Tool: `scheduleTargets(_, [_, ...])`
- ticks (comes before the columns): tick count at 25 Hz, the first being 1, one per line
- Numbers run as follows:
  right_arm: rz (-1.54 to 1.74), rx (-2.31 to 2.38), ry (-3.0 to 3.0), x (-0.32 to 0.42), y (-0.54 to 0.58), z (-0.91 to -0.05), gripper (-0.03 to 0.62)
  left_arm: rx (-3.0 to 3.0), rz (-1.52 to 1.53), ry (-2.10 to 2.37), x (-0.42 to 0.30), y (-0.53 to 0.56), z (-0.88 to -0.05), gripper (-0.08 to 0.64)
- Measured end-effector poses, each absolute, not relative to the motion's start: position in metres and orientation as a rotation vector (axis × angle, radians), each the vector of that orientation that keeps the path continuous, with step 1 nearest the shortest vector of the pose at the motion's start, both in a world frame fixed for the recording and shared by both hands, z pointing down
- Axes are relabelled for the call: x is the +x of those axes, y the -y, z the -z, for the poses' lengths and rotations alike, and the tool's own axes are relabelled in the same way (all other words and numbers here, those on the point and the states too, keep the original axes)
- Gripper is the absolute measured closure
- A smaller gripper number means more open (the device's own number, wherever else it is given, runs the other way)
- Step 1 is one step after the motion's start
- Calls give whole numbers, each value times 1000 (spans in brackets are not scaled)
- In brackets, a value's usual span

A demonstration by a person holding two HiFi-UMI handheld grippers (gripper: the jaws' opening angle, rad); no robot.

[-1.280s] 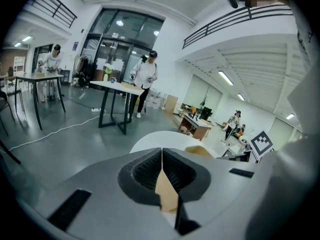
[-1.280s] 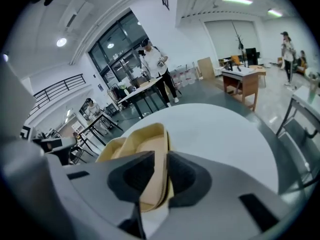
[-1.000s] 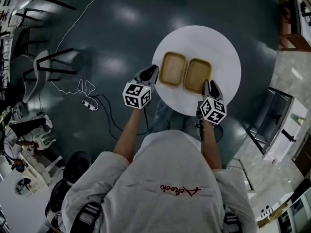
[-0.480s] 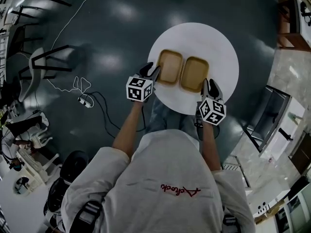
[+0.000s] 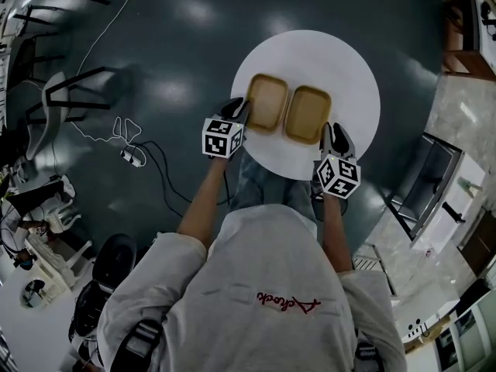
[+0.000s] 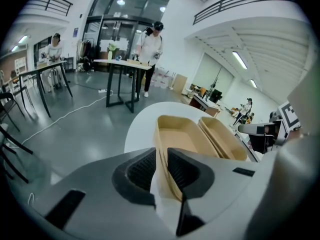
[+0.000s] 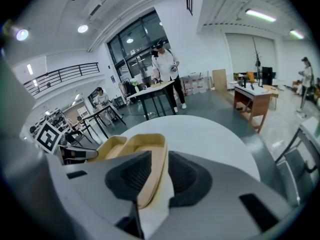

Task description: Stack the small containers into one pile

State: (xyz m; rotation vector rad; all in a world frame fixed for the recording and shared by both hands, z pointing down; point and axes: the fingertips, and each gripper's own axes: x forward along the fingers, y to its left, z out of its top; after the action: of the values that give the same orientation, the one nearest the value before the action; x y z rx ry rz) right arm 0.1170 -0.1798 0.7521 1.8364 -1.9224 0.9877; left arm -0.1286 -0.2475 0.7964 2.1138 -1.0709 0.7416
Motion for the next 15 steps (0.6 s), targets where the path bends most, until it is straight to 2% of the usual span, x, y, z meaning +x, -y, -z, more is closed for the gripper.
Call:
scheduleTargets(6, [-980,1835,1930,118,179,-751,482,2113,-737,1081,-125,248,-794,531])
scheduleTargets(15, [-959,1848,1960,122,183,-734,482,2158,-670,1167,-128,259,-752,534])
